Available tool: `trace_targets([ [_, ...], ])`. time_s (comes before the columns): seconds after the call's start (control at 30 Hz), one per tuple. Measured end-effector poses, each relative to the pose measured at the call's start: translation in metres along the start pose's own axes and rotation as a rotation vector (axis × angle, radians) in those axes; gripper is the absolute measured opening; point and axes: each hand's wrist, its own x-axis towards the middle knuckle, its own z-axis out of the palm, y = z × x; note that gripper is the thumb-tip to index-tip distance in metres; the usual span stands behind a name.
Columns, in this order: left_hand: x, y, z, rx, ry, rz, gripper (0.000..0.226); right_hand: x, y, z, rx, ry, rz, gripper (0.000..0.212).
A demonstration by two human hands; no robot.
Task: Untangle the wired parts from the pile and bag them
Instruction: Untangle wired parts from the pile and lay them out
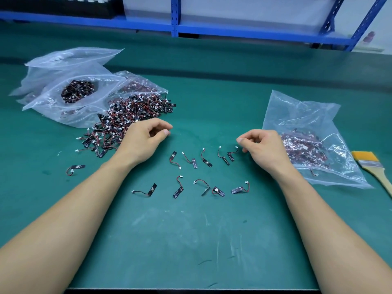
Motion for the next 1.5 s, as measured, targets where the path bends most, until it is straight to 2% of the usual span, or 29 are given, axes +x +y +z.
trace_targets([
  [0.43, -0.0001, -0.0019, 0.0015, 0.065, -0.047, 0.069, 0.020, -0.0001, 0.0006, 0.0010, 0.012, -0.011, 0.014, 0.017],
  [1.5, 0.0014, -0.0031, 0.0025, 0.052, -0.058, 0.052, 0.019, -0.0009, 0.0013, 0.0013, 0.000, -0.017, 0.009, 0.017],
])
